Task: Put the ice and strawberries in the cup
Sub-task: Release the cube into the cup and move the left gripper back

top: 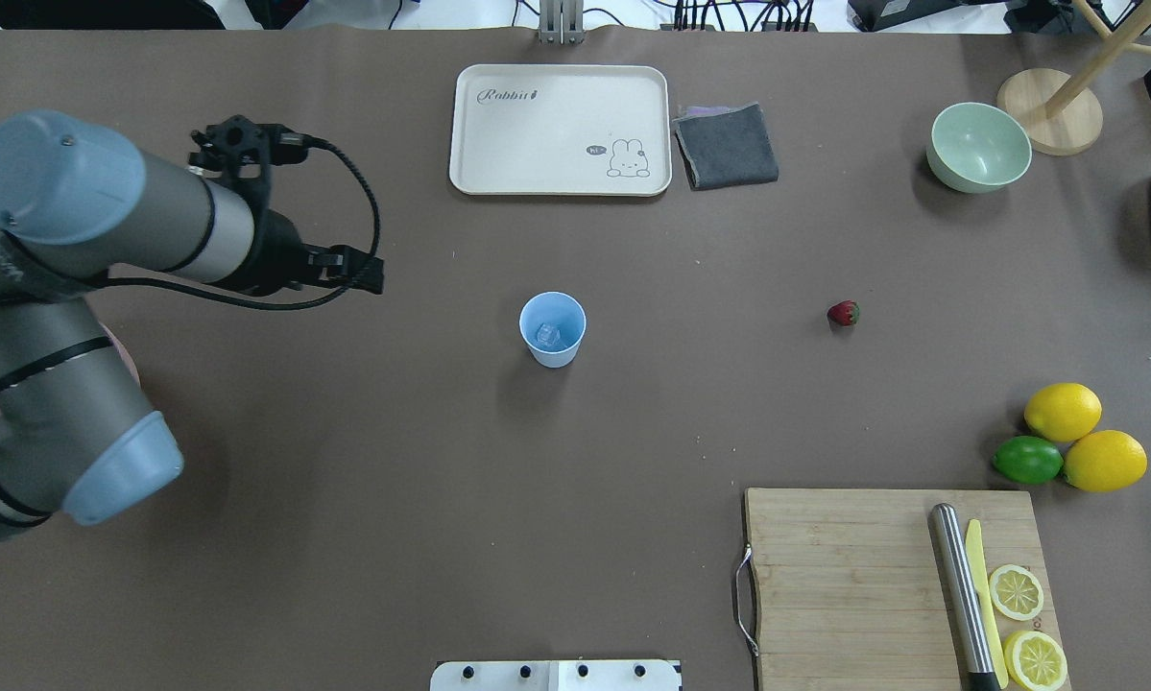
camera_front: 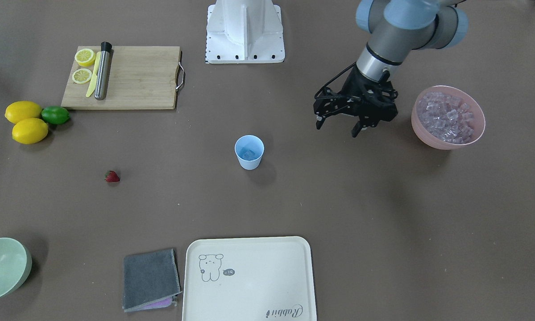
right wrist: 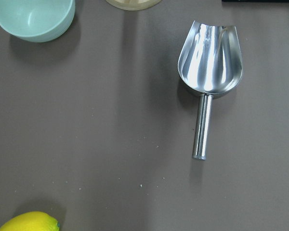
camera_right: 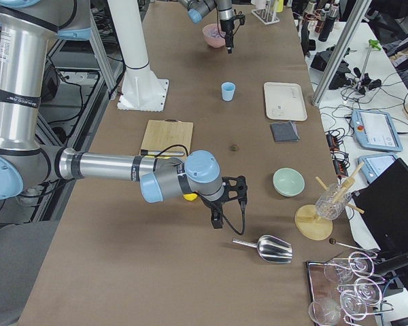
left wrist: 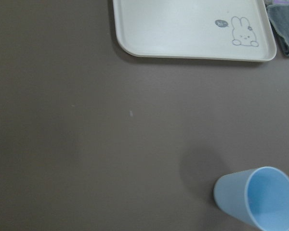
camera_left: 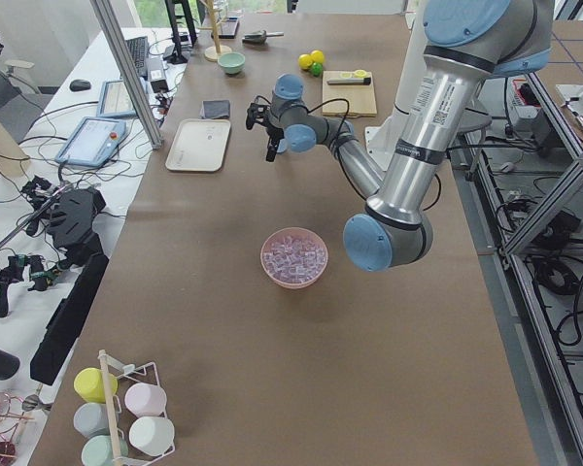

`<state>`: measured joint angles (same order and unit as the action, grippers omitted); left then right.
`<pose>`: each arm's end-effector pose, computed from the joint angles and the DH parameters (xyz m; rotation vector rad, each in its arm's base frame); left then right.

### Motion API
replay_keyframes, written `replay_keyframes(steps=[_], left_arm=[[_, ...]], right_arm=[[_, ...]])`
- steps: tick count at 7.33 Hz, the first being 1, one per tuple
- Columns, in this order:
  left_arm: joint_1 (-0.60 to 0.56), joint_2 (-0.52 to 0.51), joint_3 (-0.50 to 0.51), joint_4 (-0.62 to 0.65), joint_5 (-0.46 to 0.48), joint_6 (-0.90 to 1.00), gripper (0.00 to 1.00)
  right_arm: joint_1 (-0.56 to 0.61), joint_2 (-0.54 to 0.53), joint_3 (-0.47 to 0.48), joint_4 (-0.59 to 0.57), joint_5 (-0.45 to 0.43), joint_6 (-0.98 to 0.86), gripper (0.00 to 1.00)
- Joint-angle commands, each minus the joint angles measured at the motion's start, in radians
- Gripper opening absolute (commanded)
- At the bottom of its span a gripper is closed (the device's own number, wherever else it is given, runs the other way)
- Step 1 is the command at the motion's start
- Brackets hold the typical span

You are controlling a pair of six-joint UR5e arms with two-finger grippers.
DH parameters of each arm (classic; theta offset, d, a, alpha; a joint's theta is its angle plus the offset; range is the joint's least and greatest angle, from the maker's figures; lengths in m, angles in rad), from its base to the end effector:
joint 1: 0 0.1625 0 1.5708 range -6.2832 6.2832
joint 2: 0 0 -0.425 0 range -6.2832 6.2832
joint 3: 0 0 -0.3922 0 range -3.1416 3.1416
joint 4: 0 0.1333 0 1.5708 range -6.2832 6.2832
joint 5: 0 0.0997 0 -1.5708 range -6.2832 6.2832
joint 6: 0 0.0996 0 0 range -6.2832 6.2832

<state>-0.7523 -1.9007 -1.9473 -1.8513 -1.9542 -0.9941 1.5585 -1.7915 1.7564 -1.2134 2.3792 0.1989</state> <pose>0.3491 -0.4583 0.2777 0.3235 0.9823 0.0295 0.0562 -0.4160 0.6246 0.2182 -0.8283 0.0448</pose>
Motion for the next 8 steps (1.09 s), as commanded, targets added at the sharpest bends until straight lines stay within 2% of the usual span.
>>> replay_keyframes(steps=[1,2,4,5,6,7,8], left_arm=[[-0.118,0.205,-0.114,0.041,-0.053,0.243,0.98],[-0.192,0.268,-0.117,0.040,-0.102,0.366,0.98],[-0.264,0.404,-0.113,0.029,-0.103,0.597,0.98],[-0.266,0.472,-0.104,-0.023,-0.100,0.644,0.98],[-0.265,0.536,-0.069,-0.149,-0.101,0.632,0.98],[-0.265,0.560,0.008,-0.278,-0.103,0.628,0.98],[-0.257,0.552,0.058,-0.325,-0.103,0.628,0.98]], right_arm=[[0.000,0.000,0.000,0.000,0.000,0.001,1.00],[0.000,0.000,0.000,0.000,0.000,0.001,1.00],[0.000,0.000,0.000,0.000,0.000,0.001,1.00],[0.000,0.000,0.000,0.000,0.000,0.002,1.00],[0.000,0.000,-0.001,0.000,-0.002,0.002,1.00],[0.000,0.000,-0.003,0.000,-0.002,0.001,1.00],[0.000,0.000,-0.003,0.000,-0.002,0.001,1.00]])
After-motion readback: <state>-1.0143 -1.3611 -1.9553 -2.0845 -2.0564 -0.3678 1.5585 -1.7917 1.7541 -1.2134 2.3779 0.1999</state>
